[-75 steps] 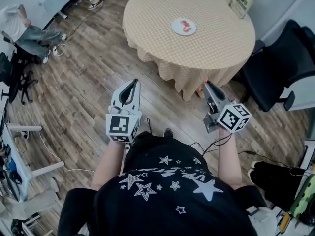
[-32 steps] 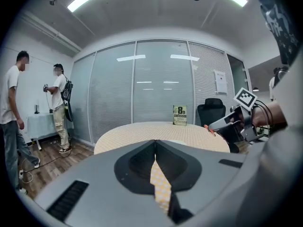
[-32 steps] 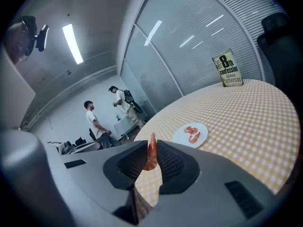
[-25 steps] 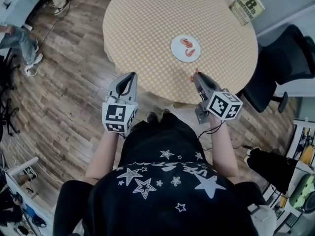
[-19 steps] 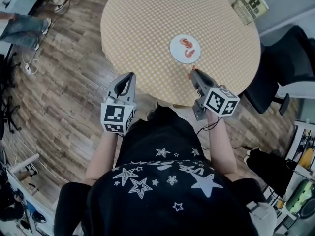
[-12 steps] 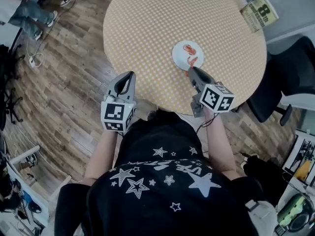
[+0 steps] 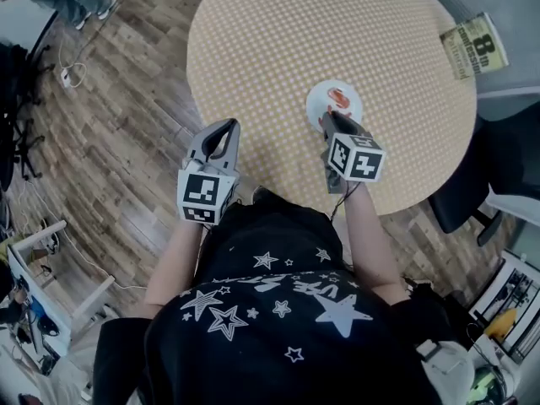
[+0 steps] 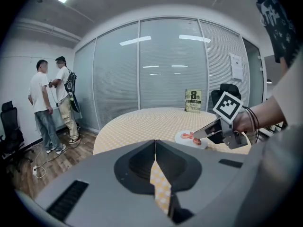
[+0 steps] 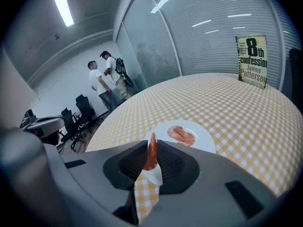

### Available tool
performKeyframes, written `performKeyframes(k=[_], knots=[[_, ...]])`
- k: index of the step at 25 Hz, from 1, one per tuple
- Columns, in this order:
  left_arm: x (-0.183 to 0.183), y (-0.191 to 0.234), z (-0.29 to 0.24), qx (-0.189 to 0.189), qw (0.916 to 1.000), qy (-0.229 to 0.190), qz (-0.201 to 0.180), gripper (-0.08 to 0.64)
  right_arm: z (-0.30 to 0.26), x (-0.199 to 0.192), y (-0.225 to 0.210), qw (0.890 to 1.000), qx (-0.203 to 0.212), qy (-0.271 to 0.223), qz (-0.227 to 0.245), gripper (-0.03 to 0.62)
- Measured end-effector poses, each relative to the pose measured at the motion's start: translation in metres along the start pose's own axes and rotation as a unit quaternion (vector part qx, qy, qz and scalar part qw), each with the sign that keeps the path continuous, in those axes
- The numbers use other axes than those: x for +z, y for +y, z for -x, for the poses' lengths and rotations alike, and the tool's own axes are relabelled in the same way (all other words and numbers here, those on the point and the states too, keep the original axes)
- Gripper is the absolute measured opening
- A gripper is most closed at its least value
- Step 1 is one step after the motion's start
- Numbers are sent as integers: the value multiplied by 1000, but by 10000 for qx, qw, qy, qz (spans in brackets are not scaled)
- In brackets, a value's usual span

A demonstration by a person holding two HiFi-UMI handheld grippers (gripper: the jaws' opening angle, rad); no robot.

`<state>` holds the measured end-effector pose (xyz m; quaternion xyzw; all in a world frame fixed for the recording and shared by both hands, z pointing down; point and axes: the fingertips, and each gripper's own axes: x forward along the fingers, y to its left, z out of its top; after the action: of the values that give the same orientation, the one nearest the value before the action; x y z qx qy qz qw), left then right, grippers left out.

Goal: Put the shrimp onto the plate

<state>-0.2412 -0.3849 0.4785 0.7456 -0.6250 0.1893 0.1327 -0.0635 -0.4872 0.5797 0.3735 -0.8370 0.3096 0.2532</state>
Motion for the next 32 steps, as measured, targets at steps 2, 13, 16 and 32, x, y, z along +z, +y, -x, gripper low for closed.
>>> performKeyframes(k=[2,13,16,32], knots=[[-3,1,-3,5,10000,47,5,11,-10,-3,-3,9998,-112,142,34,69],[-12,6,-12,-60,9998,188,64,11,-31,-6,-10,9981,-420,419,138,69],[-12,6,-12,-93,9997,203,40,11,-33,-4,-5,9980,-412,448,185,69],[0,4,-7,-245,9997,-5,-36,11,-5,14,-12,9987,-492,-76,-113,69]])
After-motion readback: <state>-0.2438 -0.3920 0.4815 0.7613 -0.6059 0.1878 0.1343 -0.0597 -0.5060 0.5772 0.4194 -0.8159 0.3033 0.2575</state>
